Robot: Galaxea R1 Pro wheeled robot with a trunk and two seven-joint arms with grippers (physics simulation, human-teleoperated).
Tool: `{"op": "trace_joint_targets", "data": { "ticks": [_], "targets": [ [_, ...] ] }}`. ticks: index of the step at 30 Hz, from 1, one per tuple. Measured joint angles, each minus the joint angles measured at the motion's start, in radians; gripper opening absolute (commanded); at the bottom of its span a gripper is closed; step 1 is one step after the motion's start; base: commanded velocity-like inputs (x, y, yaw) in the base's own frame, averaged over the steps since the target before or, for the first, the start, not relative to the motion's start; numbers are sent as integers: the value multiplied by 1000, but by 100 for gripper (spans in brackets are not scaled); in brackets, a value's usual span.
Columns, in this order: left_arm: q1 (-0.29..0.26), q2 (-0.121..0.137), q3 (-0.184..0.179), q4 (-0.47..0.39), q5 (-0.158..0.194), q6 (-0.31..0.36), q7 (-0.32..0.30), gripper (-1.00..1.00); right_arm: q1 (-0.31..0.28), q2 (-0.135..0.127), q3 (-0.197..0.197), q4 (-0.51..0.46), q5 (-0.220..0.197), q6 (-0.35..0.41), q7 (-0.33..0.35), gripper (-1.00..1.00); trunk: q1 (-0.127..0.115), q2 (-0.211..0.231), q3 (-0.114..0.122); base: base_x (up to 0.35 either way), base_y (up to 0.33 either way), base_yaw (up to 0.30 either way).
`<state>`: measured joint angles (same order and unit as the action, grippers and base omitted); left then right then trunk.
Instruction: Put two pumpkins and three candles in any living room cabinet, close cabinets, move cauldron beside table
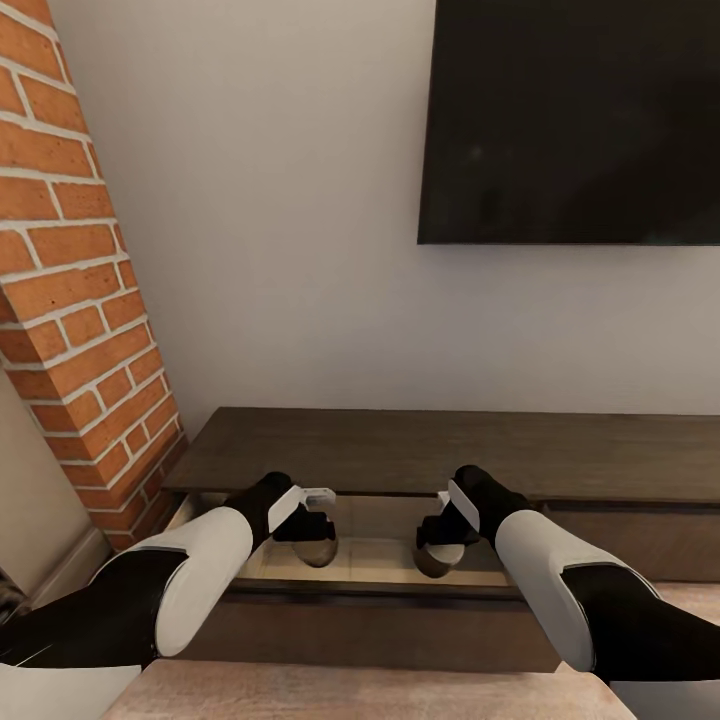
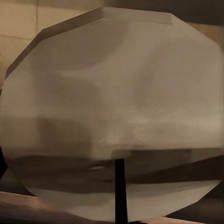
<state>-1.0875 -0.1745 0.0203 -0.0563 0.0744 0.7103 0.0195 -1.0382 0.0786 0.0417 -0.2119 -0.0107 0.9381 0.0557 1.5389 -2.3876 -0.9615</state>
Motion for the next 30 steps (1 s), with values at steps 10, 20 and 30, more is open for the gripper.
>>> {"op": "trace_joint_targets", "data": {
  "ticks": [10,20,30],
  "targets": [
    [0,0,0,-16,0,60,0,-100,0,0,0,2,0,-1,0,-100,0,0,0,149,0,0],
    [0,0,0,-15,0,69,-4,-100,0,0,1,3,0,0,0,-100,0,0,-1,52,0,0],
    [0,0,0,-13,0,68,-15,-100,0,0,0,3,0,7,0,-100,0,0,-12,77,0,0]
  ]
}}
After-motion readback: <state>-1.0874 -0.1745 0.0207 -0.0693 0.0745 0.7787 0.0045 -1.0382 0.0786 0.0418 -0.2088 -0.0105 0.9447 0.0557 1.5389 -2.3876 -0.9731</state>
